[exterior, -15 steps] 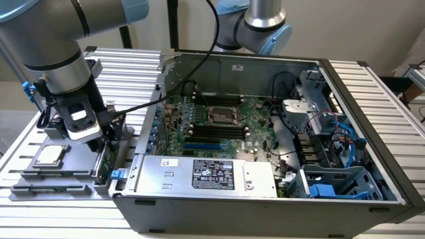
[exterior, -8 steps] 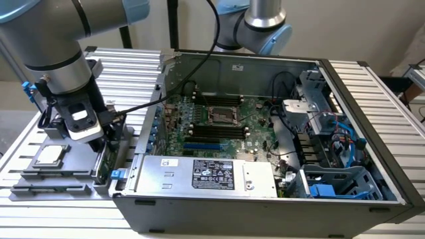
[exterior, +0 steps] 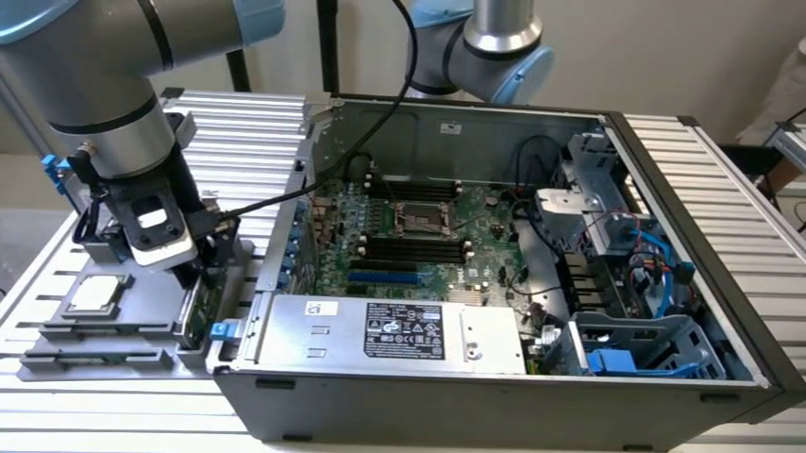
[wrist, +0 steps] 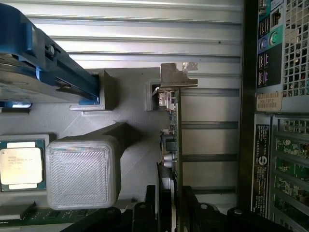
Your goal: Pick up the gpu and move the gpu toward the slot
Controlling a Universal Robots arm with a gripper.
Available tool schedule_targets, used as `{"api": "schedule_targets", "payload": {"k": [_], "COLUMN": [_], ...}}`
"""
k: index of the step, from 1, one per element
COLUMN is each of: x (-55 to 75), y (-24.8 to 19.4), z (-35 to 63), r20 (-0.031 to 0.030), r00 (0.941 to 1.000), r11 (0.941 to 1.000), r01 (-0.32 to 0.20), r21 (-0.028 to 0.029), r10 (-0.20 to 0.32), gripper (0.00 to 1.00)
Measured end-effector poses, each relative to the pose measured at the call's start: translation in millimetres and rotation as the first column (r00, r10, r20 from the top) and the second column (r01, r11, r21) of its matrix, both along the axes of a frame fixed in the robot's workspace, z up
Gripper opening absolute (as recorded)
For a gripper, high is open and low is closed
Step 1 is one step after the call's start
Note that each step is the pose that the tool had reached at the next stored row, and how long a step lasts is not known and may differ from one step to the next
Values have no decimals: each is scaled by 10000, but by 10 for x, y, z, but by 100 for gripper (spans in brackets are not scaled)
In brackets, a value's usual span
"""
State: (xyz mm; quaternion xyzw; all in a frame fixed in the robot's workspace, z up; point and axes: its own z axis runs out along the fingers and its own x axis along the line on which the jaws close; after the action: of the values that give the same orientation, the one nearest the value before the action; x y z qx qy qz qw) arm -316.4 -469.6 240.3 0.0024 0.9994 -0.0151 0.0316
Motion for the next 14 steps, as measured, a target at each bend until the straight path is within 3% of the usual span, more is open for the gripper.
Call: {"api": "schedule_targets", "payload": {"k": [3,5,14], "x": [0,0,1], "y": [0,0,-1], "z": [0,0,1], "r20": [0,-1,-2], "r00": [10000,10000,10000], "r11": [10000,10000,10000], "r01": [0,0,0], "r21": [0,-1,15], "r10": [0,0,0], "gripper": [35,27,26]}}
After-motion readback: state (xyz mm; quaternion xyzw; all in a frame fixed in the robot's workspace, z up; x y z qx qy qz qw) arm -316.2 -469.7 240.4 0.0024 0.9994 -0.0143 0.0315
